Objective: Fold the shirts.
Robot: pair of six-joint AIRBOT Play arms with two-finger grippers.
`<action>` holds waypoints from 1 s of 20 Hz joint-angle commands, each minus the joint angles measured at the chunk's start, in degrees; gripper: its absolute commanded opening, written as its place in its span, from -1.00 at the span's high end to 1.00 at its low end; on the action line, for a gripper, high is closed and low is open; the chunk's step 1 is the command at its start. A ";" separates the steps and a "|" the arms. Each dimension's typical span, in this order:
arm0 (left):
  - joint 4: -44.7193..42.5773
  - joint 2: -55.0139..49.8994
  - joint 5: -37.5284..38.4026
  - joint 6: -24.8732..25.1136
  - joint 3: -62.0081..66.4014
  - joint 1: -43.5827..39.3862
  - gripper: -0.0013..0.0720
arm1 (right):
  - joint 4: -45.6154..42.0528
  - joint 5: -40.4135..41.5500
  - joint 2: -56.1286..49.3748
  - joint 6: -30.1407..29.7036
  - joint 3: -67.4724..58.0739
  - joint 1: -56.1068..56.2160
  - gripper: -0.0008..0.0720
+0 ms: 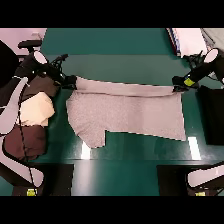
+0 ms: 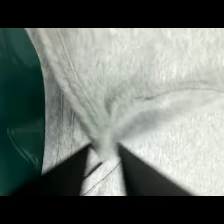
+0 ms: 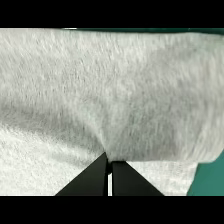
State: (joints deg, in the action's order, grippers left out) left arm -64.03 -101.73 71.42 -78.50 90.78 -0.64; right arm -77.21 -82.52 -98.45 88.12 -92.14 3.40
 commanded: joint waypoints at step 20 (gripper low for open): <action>14.45 39.12 -10.38 -2.43 -59.30 1.40 -0.35 | 7.28 2.89 31.82 -2.27 25.92 -3.87 -0.13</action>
State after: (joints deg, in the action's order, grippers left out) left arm -57.56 -64.10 65.04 -82.87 36.53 0.69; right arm -69.93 -80.14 -67.79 85.89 -67.31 -1.52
